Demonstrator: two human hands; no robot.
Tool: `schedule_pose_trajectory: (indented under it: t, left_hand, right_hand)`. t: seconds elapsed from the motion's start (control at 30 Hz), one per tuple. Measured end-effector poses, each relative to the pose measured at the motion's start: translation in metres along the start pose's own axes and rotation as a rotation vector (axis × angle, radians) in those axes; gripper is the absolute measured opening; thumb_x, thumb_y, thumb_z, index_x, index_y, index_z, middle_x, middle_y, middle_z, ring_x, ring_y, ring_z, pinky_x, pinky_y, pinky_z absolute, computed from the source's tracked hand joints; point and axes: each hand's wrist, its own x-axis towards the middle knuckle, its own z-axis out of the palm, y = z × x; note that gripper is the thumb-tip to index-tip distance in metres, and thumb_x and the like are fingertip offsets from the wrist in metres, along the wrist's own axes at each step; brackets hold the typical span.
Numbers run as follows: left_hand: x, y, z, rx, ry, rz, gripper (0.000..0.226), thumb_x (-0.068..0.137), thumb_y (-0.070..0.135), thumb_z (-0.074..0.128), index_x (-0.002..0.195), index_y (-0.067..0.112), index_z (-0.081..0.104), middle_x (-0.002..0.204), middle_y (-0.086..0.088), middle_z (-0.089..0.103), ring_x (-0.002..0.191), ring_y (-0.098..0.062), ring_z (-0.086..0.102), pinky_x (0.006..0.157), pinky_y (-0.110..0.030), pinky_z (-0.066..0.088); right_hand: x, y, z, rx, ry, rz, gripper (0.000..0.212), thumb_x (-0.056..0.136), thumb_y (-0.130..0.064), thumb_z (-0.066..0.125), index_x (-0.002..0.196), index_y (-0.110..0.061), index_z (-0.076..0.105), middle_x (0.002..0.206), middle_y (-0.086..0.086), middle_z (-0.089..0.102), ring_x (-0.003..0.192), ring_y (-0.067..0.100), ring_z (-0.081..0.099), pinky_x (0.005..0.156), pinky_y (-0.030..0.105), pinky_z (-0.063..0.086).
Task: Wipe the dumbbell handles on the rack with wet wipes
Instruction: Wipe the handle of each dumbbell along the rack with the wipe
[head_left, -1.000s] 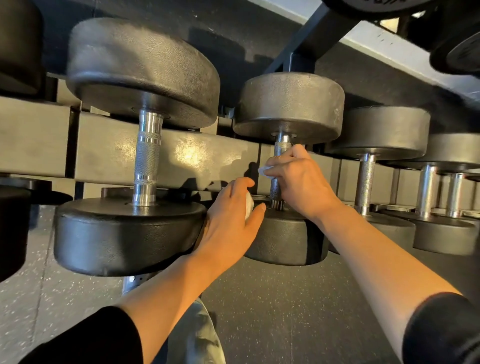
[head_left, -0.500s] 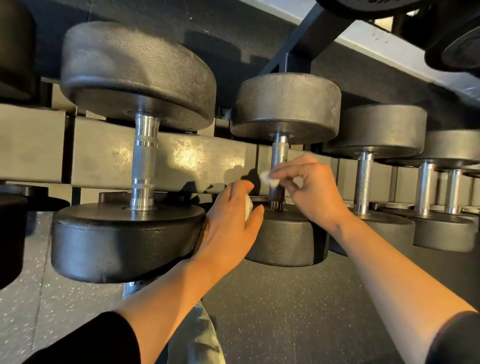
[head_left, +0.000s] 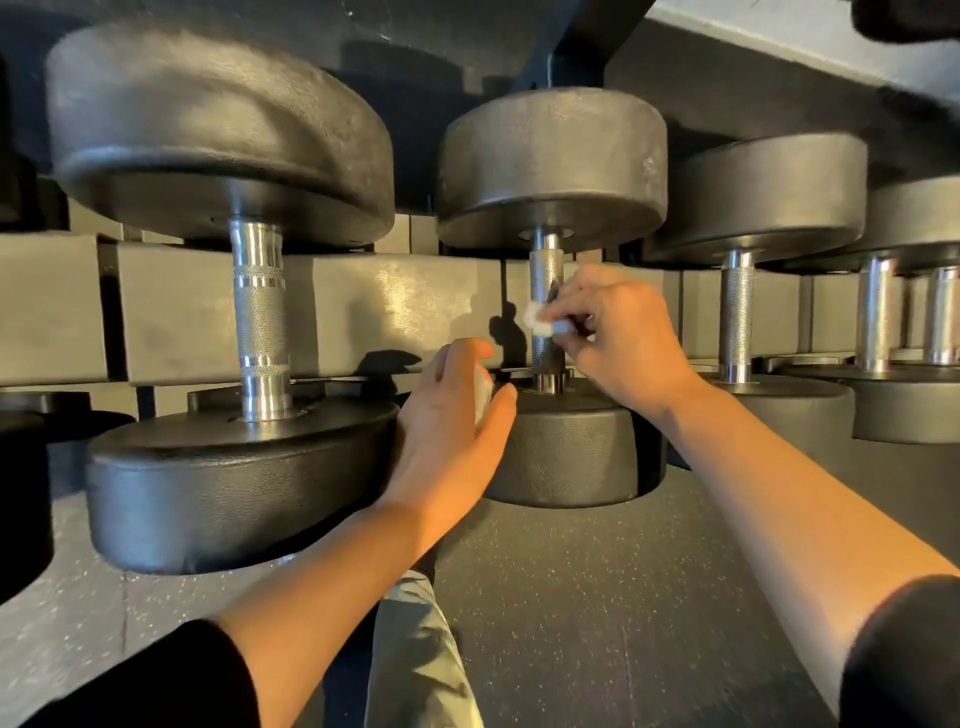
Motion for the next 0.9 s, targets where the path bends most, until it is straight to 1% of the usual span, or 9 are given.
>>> schedule_pose_trajectory:
  t: [0.2, 0.27, 0.33, 0.4, 0.5, 0.53, 0.63, 0.77, 0.9]
  left_hand:
    - [0.000, -0.001, -0.001, 0.016, -0.011, 0.032, 0.032, 0.093, 0.028, 0.052, 0.123, 0.021, 0.044, 0.109, 0.002, 0.052, 0.101, -0.014, 0.051, 0.090, -0.035, 0.046]
    - [-0.001, -0.002, -0.001, 0.011, -0.019, 0.028, 0.031, 0.093, 0.028, 0.052, 0.122, 0.022, 0.044, 0.109, 0.002, 0.052, 0.101, -0.014, 0.051, 0.090, -0.035, 0.046]
    - [-0.001, -0.002, -0.002, -0.002, -0.033, 0.019, 0.030, 0.093, 0.029, 0.052, 0.122, 0.024, 0.044, 0.110, 0.003, 0.051, 0.101, -0.013, 0.050, 0.090, -0.031, 0.044]
    - [-0.001, -0.003, -0.002, -0.002, -0.034, 0.032, 0.029, 0.093, 0.029, 0.052, 0.121, 0.024, 0.044, 0.108, 0.004, 0.051, 0.099, -0.010, 0.050, 0.086, -0.022, 0.040]
    - [0.000, -0.005, 0.000, 0.040, -0.005, 0.050, 0.030, 0.093, 0.028, 0.053, 0.121, 0.021, 0.047, 0.104, 0.006, 0.051, 0.089, -0.001, 0.049, 0.076, -0.001, 0.032]
    - [0.001, -0.005, 0.000, 0.048, 0.006, 0.050, 0.030, 0.092, 0.029, 0.053, 0.121, 0.021, 0.047, 0.103, 0.007, 0.052, 0.089, 0.001, 0.049, 0.076, 0.001, 0.031]
    - [0.003, -0.002, 0.003, 0.030, 0.029, 0.039, 0.032, 0.091, 0.033, 0.051, 0.121, 0.024, 0.047, 0.105, 0.007, 0.054, 0.087, -0.005, 0.052, 0.077, -0.004, 0.036]
    - [0.006, 0.007, 0.012, 0.053, 0.117, 0.047, 0.027, 0.090, 0.029, 0.053, 0.117, 0.024, 0.049, 0.098, 0.009, 0.056, 0.086, -0.001, 0.054, 0.075, -0.002, 0.037]
    - [0.009, 0.019, 0.031, 0.072, 0.250, -0.012, 0.020, 0.091, 0.024, 0.057, 0.110, 0.025, 0.052, 0.089, 0.008, 0.060, 0.084, -0.001, 0.054, 0.073, 0.000, 0.036]
  right_hand:
    - [-0.005, -0.004, -0.007, 0.087, -0.185, 0.065, 0.021, 0.073, -0.005, 0.077, 0.092, -0.013, 0.074, 0.093, -0.009, 0.056, 0.090, 0.014, 0.058, 0.082, 0.026, 0.048]
    - [-0.006, -0.007, -0.010, 0.108, -0.249, 0.108, 0.020, 0.075, -0.008, 0.076, 0.094, -0.014, 0.074, 0.095, -0.009, 0.056, 0.093, 0.012, 0.057, 0.082, 0.018, 0.044]
    - [-0.010, -0.006, -0.013, 0.179, -0.277, 0.176, 0.018, 0.076, -0.009, 0.075, 0.093, -0.013, 0.073, 0.096, -0.006, 0.060, 0.094, 0.013, 0.058, 0.082, 0.020, 0.046]
    - [-0.014, -0.003, -0.017, 0.257, -0.202, 0.241, 0.020, 0.075, -0.005, 0.075, 0.093, -0.013, 0.073, 0.093, -0.002, 0.063, 0.089, 0.015, 0.059, 0.081, 0.029, 0.050]
    - [-0.017, 0.007, -0.021, 0.287, 0.088, 0.340, 0.021, 0.076, -0.004, 0.074, 0.095, -0.014, 0.073, 0.087, -0.009, 0.058, 0.079, 0.005, 0.055, 0.074, 0.011, 0.043]
    - [-0.015, 0.011, -0.021, 0.252, 0.172, 0.355, 0.020, 0.077, -0.004, 0.073, 0.095, -0.014, 0.073, 0.087, -0.008, 0.058, 0.079, 0.005, 0.055, 0.072, 0.008, 0.041]
    - [-0.003, 0.020, -0.013, 0.210, 0.294, 0.322, 0.018, 0.077, -0.003, 0.072, 0.092, -0.013, 0.072, 0.091, -0.001, 0.062, 0.082, 0.008, 0.056, 0.074, 0.016, 0.045]
    - [0.015, 0.021, 0.002, 0.340, 0.269, 0.223, 0.018, 0.078, -0.001, 0.071, 0.093, -0.011, 0.071, 0.094, -0.003, 0.063, 0.087, 0.007, 0.057, 0.075, 0.009, 0.044]
    - [0.006, 0.029, 0.009, 0.406, 0.165, 0.159, 0.020, 0.075, 0.002, 0.072, 0.088, -0.015, 0.071, 0.090, -0.003, 0.063, 0.085, 0.014, 0.060, 0.078, 0.028, 0.052]
